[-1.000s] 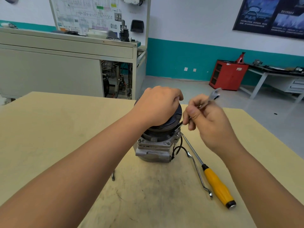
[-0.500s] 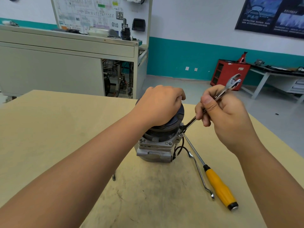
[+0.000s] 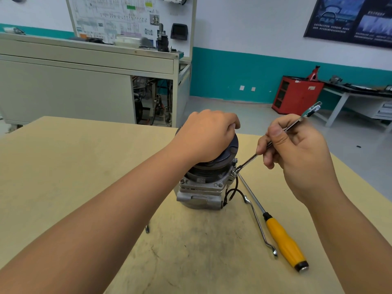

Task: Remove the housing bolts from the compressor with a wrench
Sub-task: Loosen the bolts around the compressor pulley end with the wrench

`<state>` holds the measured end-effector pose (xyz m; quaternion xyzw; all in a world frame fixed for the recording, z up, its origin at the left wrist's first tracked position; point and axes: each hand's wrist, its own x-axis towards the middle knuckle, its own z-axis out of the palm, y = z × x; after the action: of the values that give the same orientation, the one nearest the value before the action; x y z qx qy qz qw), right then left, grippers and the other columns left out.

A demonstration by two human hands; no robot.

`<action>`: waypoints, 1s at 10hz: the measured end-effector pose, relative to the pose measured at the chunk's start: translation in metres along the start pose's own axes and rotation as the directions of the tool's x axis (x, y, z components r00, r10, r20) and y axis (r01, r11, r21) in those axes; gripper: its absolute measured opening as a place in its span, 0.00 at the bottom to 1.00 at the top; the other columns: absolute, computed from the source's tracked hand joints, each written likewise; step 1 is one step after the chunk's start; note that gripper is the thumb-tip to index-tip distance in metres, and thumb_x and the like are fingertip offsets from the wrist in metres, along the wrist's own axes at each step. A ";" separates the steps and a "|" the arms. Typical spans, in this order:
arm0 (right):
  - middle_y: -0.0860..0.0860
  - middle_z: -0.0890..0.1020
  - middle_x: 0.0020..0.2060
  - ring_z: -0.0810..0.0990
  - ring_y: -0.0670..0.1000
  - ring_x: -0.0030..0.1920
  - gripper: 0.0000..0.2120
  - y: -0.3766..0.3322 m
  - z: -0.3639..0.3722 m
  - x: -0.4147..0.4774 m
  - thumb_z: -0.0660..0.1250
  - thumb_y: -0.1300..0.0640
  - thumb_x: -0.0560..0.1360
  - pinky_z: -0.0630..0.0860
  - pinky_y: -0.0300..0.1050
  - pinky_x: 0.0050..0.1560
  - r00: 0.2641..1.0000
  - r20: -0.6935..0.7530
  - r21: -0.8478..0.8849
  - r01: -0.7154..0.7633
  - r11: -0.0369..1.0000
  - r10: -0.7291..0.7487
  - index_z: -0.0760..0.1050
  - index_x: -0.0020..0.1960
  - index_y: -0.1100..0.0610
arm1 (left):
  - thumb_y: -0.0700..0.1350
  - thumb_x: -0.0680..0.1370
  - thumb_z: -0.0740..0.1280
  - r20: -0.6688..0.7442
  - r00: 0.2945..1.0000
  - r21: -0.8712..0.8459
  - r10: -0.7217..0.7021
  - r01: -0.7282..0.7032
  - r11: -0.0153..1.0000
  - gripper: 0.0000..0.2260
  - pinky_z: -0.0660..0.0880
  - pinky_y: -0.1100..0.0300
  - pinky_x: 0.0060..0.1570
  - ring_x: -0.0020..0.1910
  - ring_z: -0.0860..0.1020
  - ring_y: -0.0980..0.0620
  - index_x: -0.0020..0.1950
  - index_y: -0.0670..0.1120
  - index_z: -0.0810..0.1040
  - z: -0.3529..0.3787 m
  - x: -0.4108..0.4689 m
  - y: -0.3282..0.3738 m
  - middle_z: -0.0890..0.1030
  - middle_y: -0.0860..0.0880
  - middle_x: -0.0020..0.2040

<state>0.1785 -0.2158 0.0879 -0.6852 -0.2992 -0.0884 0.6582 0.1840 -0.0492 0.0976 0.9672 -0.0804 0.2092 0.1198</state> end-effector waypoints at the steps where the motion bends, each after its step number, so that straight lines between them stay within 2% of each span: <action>1: 0.50 0.80 0.29 0.74 0.47 0.24 0.11 0.000 0.001 -0.001 0.59 0.50 0.71 0.72 0.37 0.25 1.000 0.002 -0.007 0.004 1.000 -0.004 0.69 0.43 0.58 | 0.45 0.83 0.52 0.001 1.000 0.000 -0.002 0.002 1.000 0.15 0.69 0.49 0.59 0.60 0.74 0.47 0.64 0.52 0.75 0.000 0.000 0.000 0.79 0.51 0.61; 4: 0.51 0.81 0.32 0.76 0.48 0.26 0.11 -0.001 0.004 -0.008 0.59 0.48 0.71 0.74 0.37 0.29 0.997 0.023 -0.091 0.074 0.993 -0.072 0.70 0.42 0.57 | 0.46 0.83 0.52 0.006 1.000 0.005 -0.001 0.001 1.000 0.15 0.68 0.49 0.60 0.61 0.74 0.46 0.64 0.52 0.74 -0.001 0.000 0.001 0.79 0.51 0.61; 8: 0.51 0.82 0.33 0.79 0.50 0.28 0.10 0.005 -0.001 -0.017 0.60 0.50 0.72 0.77 0.38 0.32 0.996 0.002 -0.069 0.088 0.994 -0.089 0.71 0.42 0.57 | 0.46 0.83 0.52 0.001 1.000 -0.010 0.003 -0.003 1.000 0.15 0.68 0.48 0.60 0.61 0.74 0.47 0.64 0.52 0.75 0.000 0.000 0.000 0.79 0.52 0.62; 10: 0.56 0.81 0.34 0.80 0.50 0.30 0.07 0.012 0.010 -0.011 0.61 0.64 0.78 0.78 0.41 0.34 0.994 0.106 -0.147 0.033 0.989 -0.018 0.72 0.41 0.61 | 0.46 0.83 0.52 -0.001 1.000 0.000 -0.004 0.004 1.000 0.14 0.68 0.49 0.60 0.61 0.74 0.47 0.63 0.52 0.75 -0.001 -0.001 0.001 0.79 0.51 0.61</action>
<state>0.1738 -0.2091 0.0708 -0.7322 -0.3346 -0.0829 0.5874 0.1829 -0.0496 0.0983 0.9672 -0.0785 0.2095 0.1203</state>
